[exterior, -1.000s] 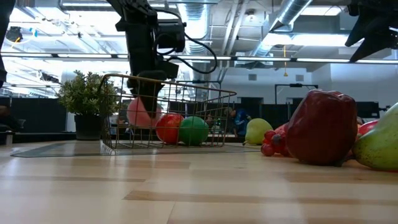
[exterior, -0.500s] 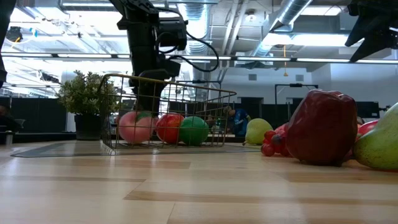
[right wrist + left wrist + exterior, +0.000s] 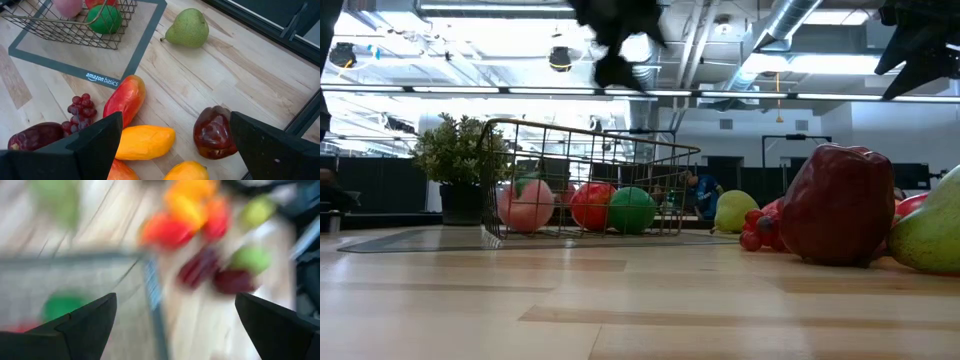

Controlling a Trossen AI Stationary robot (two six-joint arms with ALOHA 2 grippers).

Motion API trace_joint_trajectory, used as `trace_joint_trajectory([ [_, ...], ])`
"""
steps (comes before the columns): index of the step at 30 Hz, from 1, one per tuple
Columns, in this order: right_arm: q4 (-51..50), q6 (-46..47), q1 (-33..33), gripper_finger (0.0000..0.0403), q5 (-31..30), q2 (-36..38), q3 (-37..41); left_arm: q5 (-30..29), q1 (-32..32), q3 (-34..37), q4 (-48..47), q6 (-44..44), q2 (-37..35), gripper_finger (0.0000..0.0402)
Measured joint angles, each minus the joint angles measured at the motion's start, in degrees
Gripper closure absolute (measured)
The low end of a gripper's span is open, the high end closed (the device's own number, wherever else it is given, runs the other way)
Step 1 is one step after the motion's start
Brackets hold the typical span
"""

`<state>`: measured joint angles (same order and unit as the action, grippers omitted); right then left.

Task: Build produce basket
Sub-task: Put the red grapes into the gold wire basket

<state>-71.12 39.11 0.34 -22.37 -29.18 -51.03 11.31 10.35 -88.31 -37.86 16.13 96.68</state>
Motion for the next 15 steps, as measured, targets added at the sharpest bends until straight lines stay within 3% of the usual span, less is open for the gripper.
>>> trace_joint_trajectory([
  [5, 0.01, -0.02, 0.00, 0.0017, 0.00, -0.01, 0.00, -6.29, -6.04, -0.11, 14.43, -2.72, 1.89, 0.0010],
  [7, -0.03, -0.02, 0.02, 0.0017, 0.02, 0.01, -0.02, -8.08, -7.98, 0.23, 16.13, -5.42, 3.92, 0.0010],
  [15, -0.64, -0.41, 0.47, 0.0017, 1.35, -0.05, -0.02, -8.11, -10.58, -0.11, 27.43, -8.36, 14.95, 0.0010],
])
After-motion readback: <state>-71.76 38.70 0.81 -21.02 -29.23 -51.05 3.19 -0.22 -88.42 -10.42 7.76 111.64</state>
